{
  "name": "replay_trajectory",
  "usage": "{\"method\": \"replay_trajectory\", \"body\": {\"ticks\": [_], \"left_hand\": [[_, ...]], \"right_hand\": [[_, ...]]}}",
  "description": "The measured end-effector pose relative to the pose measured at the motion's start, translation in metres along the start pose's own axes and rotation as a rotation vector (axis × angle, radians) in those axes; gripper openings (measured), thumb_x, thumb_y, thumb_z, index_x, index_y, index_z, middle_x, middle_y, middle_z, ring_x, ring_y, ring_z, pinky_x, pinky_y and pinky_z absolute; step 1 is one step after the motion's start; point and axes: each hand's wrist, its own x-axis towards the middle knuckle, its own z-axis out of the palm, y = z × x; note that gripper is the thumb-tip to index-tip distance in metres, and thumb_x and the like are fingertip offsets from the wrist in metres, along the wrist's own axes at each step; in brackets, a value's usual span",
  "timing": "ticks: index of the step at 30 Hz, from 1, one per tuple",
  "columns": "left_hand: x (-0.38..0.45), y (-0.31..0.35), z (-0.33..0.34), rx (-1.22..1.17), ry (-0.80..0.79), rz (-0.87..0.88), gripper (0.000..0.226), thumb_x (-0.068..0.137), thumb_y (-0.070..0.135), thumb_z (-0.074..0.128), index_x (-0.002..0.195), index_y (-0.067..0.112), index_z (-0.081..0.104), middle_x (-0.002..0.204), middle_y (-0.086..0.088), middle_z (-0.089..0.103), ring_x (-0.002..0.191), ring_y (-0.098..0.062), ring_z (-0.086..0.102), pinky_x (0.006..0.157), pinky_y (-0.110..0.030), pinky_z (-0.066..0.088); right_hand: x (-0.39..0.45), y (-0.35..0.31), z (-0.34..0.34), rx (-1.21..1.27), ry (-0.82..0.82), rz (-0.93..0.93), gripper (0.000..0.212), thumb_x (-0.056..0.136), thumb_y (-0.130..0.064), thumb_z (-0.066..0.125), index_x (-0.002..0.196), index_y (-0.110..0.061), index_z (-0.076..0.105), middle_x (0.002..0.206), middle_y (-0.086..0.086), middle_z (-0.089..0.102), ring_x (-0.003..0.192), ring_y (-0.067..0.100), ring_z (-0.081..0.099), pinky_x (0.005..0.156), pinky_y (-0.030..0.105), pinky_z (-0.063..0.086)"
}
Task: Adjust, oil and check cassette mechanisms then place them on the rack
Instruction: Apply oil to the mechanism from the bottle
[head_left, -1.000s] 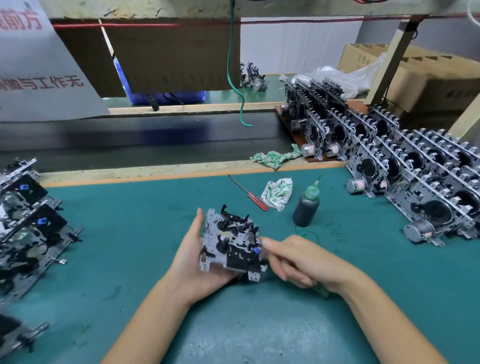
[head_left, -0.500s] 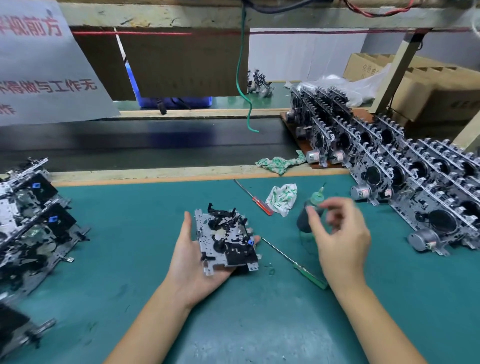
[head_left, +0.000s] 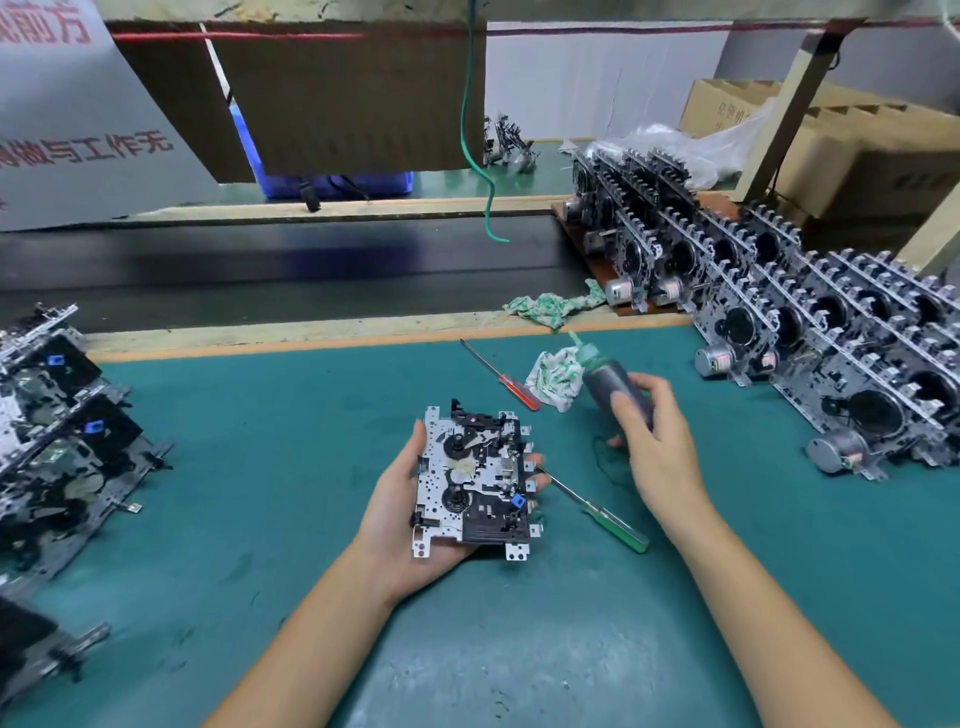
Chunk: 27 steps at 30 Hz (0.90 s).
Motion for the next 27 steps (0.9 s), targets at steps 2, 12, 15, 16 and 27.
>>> {"method": "replay_trajectory", "body": {"ticks": [2, 12, 15, 16, 27], "left_hand": [[0.001, 0.0, 0.0, 0.005, 0.0, -0.001, 0.074, 0.09, 0.058, 0.036, 0.126, -0.002, 0.058, 0.133, -0.03, 0.05, 0.117, -0.043, 0.055, 0.093, -0.051, 0.05], [0.002, 0.0, -0.005, 0.066, 0.033, 0.015, 0.074, 0.091, 0.06, 0.032, 0.123, 0.0, 0.061, 0.132, -0.029, 0.052, 0.12, -0.043, 0.053, 0.101, -0.05, 0.043], [0.002, 0.001, -0.004, 0.052, 0.043, 0.014, 0.075, 0.092, 0.061, 0.032, 0.123, 0.0, 0.061, 0.132, -0.029, 0.052, 0.119, -0.044, 0.053, 0.099, -0.05, 0.045], [0.002, 0.001, -0.004, 0.051, 0.043, 0.014, 0.075, 0.092, 0.061, 0.032, 0.123, 0.0, 0.061, 0.132, -0.029, 0.052, 0.119, -0.044, 0.053, 0.099, -0.051, 0.045], [0.0, 0.0, 0.001, 0.001, -0.006, 0.006, 0.07, 0.087, 0.056, 0.041, 0.119, -0.001, 0.063, 0.129, -0.031, 0.053, 0.115, -0.047, 0.055, 0.09, -0.055, 0.051]], "right_hand": [[-0.001, -0.006, 0.001, 0.361, -0.012, 0.107, 0.007, 0.096, -0.018, 0.051, 0.099, -0.018, 0.057, 0.081, -0.002, 0.056, 0.051, 0.005, 0.048, 0.061, 0.022, 0.044], [-0.013, -0.025, 0.011, 1.078, -0.084, 0.506, 0.032, 0.064, -0.04, 0.066, 0.074, -0.013, 0.052, 0.056, -0.002, 0.053, 0.035, 0.001, 0.032, 0.027, 0.011, 0.022], [-0.018, -0.025, 0.014, 0.937, -0.023, 0.336, 0.032, 0.068, -0.043, 0.065, 0.072, -0.013, 0.054, 0.057, -0.003, 0.055, 0.04, 0.004, 0.036, 0.031, 0.014, 0.027], [-0.02, -0.025, 0.015, 0.862, 0.007, 0.271, 0.034, 0.07, -0.045, 0.064, 0.071, -0.013, 0.053, 0.056, -0.003, 0.052, 0.04, 0.005, 0.036, 0.032, 0.015, 0.027], [-0.024, -0.023, 0.018, 0.605, 0.072, 0.125, 0.039, 0.07, -0.045, 0.063, 0.063, -0.011, 0.046, 0.046, -0.007, 0.04, 0.035, 0.007, 0.03, 0.033, 0.016, 0.022]]}}
